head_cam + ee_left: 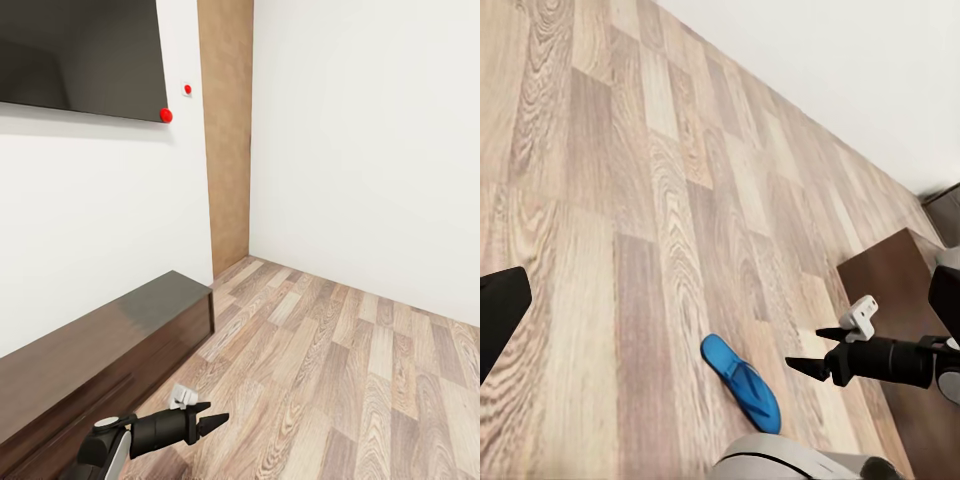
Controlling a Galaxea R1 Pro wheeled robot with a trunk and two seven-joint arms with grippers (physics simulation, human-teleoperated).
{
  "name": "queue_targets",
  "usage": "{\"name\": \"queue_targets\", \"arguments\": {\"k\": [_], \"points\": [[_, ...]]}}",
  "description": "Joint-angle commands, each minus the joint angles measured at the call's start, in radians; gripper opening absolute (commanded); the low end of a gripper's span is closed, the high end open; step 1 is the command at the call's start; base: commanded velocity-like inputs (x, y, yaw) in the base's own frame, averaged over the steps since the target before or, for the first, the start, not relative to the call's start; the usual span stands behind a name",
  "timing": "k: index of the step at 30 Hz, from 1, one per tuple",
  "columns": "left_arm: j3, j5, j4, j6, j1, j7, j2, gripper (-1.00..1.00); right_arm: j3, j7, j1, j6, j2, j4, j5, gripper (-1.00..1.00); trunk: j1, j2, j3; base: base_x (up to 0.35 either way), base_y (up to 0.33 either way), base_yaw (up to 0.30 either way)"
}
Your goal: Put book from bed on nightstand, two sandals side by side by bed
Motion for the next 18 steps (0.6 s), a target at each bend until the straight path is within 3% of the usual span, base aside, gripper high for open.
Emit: {"name": "queue_targets", "arguments": {"k": [1, 18], "points": [[0.002, 0.003, 0.0, 0.007, 0.0, -0.003, -0.001, 1.0, -0.006, 0.008, 0.0, 0.006, 0.001, -0.002, 0.004, 1.0, 0.0, -0.001, -0.005, 0.0, 0.0, 0.0], [0.002, 0.003, 0.0, 0.007, 0.0, -0.003, -0.001, 1.0, -0.008, 0.008, 0.0, 0.006, 0.001, -0.002, 0.004, 1.0, 0.008, -0.005, -0.071, 0.0, 0.0, 0.0]]}}
